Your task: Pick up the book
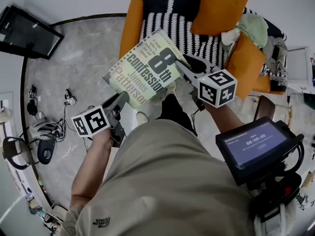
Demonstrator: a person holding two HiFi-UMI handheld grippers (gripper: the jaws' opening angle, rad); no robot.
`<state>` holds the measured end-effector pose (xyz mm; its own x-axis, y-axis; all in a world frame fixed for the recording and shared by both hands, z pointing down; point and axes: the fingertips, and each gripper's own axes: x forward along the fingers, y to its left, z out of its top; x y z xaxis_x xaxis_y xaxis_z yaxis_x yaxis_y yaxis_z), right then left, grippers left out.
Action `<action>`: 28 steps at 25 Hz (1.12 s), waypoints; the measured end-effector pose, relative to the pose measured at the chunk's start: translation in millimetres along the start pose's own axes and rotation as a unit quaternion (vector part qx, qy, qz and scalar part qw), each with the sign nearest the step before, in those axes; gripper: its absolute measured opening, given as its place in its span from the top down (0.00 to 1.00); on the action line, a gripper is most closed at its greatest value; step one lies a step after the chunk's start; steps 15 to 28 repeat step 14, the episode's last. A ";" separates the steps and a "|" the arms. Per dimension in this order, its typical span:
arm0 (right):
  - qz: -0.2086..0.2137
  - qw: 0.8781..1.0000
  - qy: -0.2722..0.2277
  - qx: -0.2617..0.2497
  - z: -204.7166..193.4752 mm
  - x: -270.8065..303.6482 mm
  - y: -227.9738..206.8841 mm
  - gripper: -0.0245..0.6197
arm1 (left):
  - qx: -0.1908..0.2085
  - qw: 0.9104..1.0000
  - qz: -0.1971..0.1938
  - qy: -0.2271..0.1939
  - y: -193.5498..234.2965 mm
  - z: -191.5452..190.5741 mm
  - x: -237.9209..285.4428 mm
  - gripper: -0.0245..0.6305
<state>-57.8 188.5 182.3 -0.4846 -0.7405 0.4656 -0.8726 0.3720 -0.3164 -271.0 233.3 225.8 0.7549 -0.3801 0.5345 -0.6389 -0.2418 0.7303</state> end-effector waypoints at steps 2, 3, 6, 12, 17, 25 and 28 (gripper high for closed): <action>0.000 1.000 0.000 0.001 0.0 0.1 -0.3 0.75 | -0.001 1.000 0.000 0.002 0.4 -0.1 0.7 0.84; -0.001 1.000 0.000 0.001 0.1 0.1 -0.5 0.75 | -0.002 1.000 0.000 0.003 0.6 -0.3 1.1 0.84; -0.003 1.000 0.001 0.003 0.5 -0.1 -1.0 0.75 | -0.003 1.000 -0.001 0.007 0.7 0.1 1.6 0.84; -0.007 1.000 0.003 0.007 -0.5 1.5 -1.9 0.75 | -0.002 1.000 -0.002 0.013 2.3 2.9 2.9 0.84; -0.008 1.000 0.003 0.008 -0.5 3.2 -2.4 0.75 | -0.001 1.000 -0.002 0.014 3.5 4.8 3.5 0.84; -0.008 1.000 0.003 0.008 -0.5 3.2 -2.4 0.75 | -0.001 1.000 -0.002 0.014 3.5 4.8 3.5 0.84; -0.008 1.000 0.003 0.008 -0.5 3.2 -2.4 0.75 | -0.001 1.000 -0.002 0.014 3.5 4.8 3.5 0.84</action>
